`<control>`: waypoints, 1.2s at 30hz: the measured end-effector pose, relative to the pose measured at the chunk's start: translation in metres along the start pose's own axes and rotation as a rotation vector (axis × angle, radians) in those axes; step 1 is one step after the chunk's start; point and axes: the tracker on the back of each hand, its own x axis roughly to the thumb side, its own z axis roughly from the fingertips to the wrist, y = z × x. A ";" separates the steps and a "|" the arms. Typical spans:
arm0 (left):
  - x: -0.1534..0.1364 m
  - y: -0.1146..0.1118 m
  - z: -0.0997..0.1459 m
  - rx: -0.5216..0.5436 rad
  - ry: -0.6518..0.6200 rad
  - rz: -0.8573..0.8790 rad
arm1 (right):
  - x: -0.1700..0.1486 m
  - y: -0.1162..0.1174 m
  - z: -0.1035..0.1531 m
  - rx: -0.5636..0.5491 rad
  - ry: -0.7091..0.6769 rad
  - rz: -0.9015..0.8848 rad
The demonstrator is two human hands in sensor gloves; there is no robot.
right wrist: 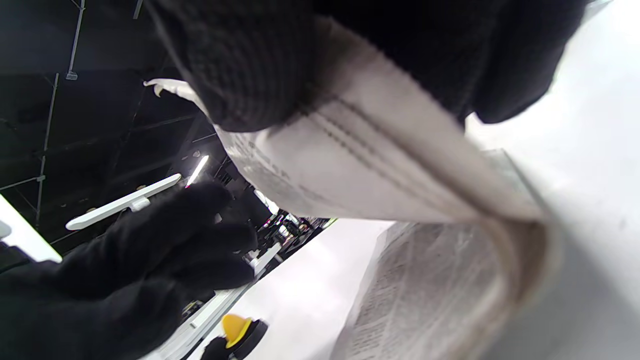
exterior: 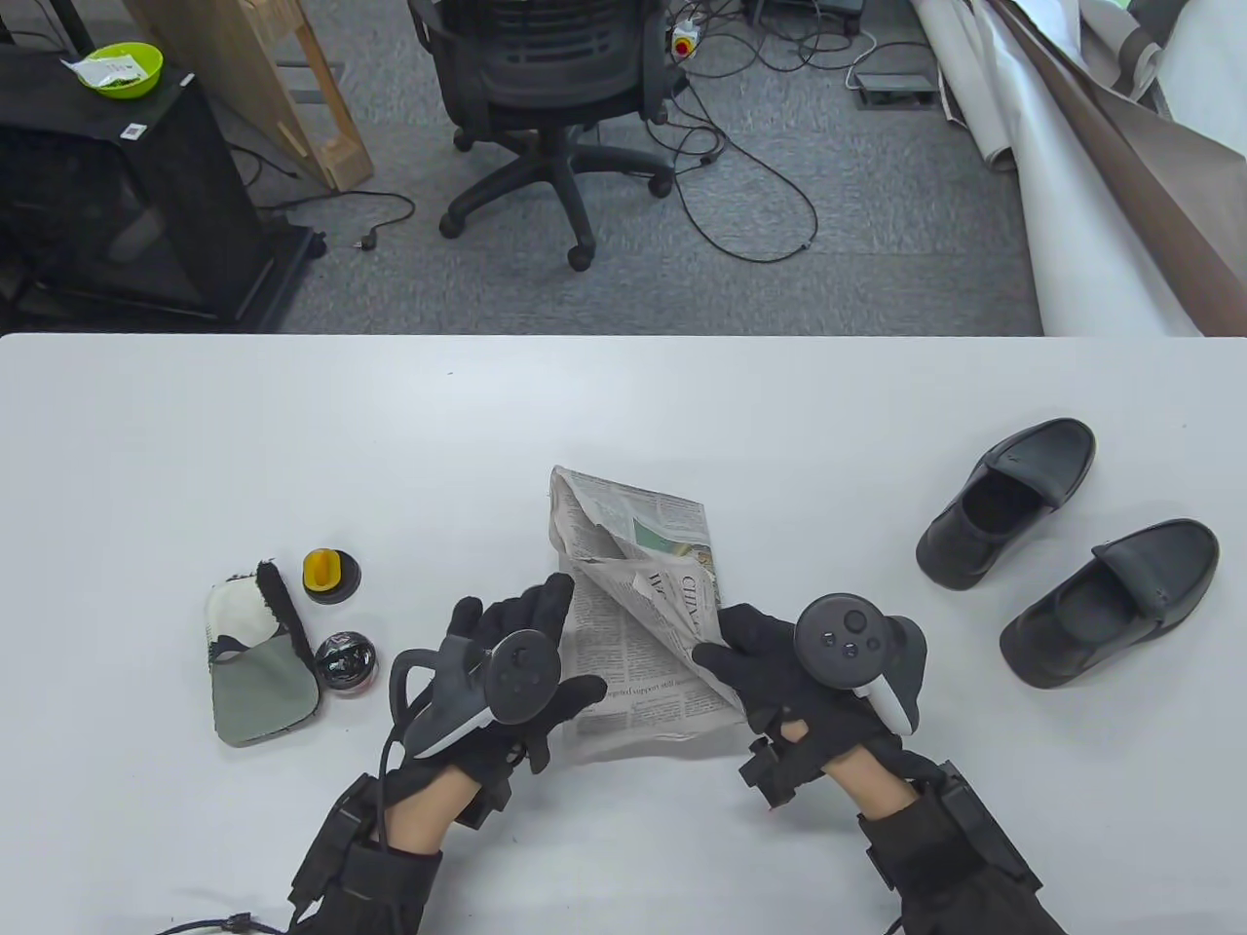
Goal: Dip and apply built-in sponge shoe polish on shoes
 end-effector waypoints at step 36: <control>-0.022 0.047 -0.008 0.333 -0.022 0.358 | -0.034 -0.091 0.013 -0.165 0.402 0.293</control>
